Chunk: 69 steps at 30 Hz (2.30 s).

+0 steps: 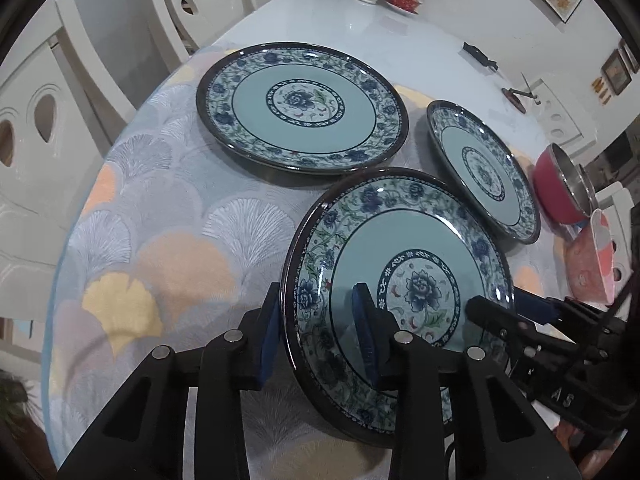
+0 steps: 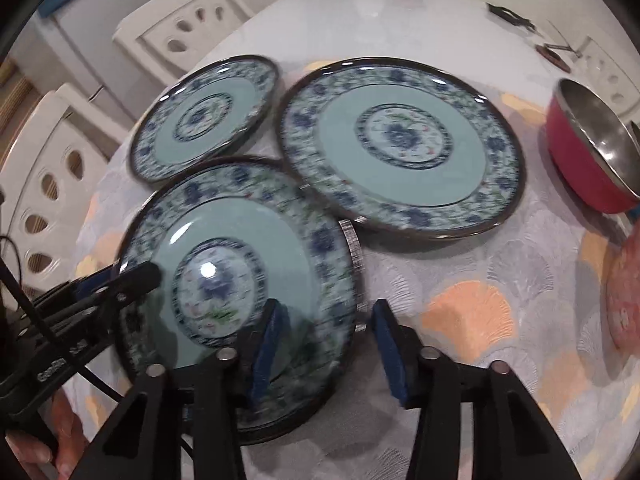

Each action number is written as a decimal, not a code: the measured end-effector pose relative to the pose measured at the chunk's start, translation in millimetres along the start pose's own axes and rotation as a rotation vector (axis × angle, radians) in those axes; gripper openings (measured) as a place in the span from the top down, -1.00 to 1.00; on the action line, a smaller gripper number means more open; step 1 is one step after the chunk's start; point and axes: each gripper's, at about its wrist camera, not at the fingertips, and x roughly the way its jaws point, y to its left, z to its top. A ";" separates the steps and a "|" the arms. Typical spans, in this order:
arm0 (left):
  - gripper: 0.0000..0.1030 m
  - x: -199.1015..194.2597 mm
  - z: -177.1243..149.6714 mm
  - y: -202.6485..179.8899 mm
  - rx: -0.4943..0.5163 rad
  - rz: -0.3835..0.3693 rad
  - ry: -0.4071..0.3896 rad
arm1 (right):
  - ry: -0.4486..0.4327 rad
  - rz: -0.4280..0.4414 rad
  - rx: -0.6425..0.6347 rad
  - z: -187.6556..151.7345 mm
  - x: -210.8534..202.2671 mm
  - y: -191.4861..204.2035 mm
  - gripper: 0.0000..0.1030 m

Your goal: Organize plates and bowls

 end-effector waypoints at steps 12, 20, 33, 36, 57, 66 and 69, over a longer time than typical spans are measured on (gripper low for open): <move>0.40 -54.6 -16.9 9.9 -0.039 0.007 -0.086 | -0.039 0.034 -0.082 -31.2 -44.0 30.3 0.16; 0.40 -110.3 -39.7 19.7 -0.081 0.024 -0.190 | -0.148 0.033 -0.184 -43.9 -100.1 59.0 0.16; 0.40 -119.2 -88.8 54.3 -0.153 0.098 -0.167 | -0.089 0.072 -0.289 -90.0 -91.7 101.8 0.16; 0.40 -113.4 -98.7 57.4 -0.152 0.101 -0.146 | -0.063 0.071 -0.286 -98.0 -82.6 105.7 0.16; 0.40 -80.5 -122.7 57.2 -0.122 0.133 -0.067 | 0.063 0.047 -0.214 -120.3 -37.1 94.4 0.16; 0.40 -108.7 -118.6 69.8 -0.155 0.156 -0.124 | 0.009 0.055 -0.196 -114.5 -75.0 81.0 0.16; 0.40 -125.5 -108.9 67.2 -0.141 0.153 -0.172 | -0.024 0.059 -0.181 -106.4 -92.5 75.2 0.16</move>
